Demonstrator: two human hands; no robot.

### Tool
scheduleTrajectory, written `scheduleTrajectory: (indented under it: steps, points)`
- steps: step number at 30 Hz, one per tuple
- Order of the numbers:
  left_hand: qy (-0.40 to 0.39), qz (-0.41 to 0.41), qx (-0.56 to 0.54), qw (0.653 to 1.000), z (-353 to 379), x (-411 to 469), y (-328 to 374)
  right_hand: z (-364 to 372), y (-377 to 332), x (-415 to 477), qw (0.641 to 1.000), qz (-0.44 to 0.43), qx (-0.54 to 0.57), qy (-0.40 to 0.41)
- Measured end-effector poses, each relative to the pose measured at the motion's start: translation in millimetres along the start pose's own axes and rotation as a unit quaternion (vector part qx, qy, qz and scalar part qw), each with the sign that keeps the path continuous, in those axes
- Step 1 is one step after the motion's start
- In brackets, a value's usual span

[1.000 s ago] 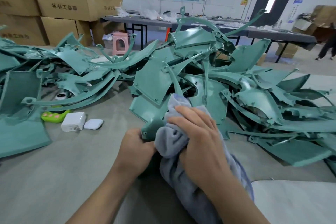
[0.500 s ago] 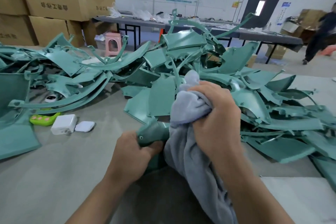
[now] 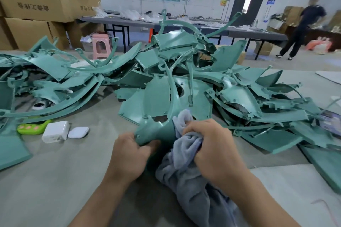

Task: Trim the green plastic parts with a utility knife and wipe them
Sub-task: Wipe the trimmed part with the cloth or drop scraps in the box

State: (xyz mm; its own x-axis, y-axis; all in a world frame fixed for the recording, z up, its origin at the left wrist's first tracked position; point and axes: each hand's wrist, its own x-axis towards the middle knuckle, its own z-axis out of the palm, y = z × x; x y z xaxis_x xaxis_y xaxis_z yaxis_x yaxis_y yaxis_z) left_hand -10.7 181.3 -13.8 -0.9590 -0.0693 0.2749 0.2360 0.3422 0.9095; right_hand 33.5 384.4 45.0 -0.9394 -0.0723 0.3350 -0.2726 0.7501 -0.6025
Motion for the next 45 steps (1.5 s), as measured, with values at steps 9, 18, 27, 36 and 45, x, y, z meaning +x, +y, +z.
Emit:
scheduleTrajectory:
  steps: [9, 18, 27, 36, 45]
  points:
    - [-0.057, -0.012, -0.030, 0.998, -6.7, -8.4, 8.2, -38.7, 6.9, 14.9, 0.990, 0.126, -0.039, -0.051]
    - [0.020, -0.045, 0.019, 0.999, 1.7, -12.2, 10.6, -49.9, 21.6, -13.8, 0.893, 0.134, -0.410, -0.128]
    - [0.105, -0.056, -0.189, 0.975, -3.8, -21.4, 25.7, 6.9, -15.8, -6.9, 0.956, 0.107, 0.269, -0.039]
    - [0.112, -0.072, -0.147, 0.980, 6.1, -34.4, 50.8, 4.3, -31.0, -24.7, 0.972, 0.135, 0.156, 0.113]
    - [-0.220, 0.154, 0.126, 0.955, 30.9, -67.5, 72.6, -23.2, -14.7, -38.8, 0.763, 0.323, 0.554, 0.086]
